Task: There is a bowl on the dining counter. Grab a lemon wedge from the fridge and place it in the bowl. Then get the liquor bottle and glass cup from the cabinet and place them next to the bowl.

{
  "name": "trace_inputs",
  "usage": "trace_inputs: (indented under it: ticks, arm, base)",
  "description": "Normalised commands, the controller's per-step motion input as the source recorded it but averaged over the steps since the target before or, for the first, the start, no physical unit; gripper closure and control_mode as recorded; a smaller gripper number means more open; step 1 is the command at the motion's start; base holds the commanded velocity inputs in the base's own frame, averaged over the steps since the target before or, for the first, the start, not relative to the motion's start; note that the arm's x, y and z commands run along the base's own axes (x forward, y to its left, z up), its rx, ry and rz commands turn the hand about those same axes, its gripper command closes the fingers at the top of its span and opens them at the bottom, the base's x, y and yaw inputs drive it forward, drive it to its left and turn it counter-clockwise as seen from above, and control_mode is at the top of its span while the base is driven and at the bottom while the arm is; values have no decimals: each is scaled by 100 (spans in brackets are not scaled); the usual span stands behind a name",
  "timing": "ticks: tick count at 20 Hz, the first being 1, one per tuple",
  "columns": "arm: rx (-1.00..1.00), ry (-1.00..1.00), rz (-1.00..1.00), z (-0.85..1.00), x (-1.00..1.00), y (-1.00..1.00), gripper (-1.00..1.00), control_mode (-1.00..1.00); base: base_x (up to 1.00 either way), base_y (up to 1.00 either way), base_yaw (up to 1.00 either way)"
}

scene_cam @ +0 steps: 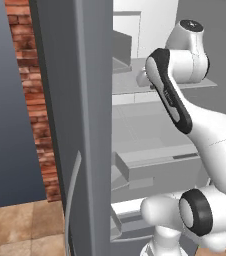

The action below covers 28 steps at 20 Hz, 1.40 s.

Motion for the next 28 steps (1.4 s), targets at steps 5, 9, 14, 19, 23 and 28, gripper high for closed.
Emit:
trace_inputs:
  ticks: [5, 9, 14, 19, 23, 28]
  arm:
    - [0, 11, -6, -3, -84, -27, 100, -100]
    - [0, 15, -5, -16, -63, -1, 100, -100]
    - [0, 12, -1, -20, -55, 0, 100, -100]
    - [0, 1, 0, -3, -16, 0, 100, 100]
    - [0, 0, 0, 0, 0, 0, 100, 100]
    - [0, 0, 0, 0, 0, 0, 100, 100]
  base:
    - [0, 0, 0]
    - [0, 0, 0]
    - [0, 0, 0]
    - [-79, 0, -2]
    - [-100, -14, -7]
    - [-100, -43, -28]
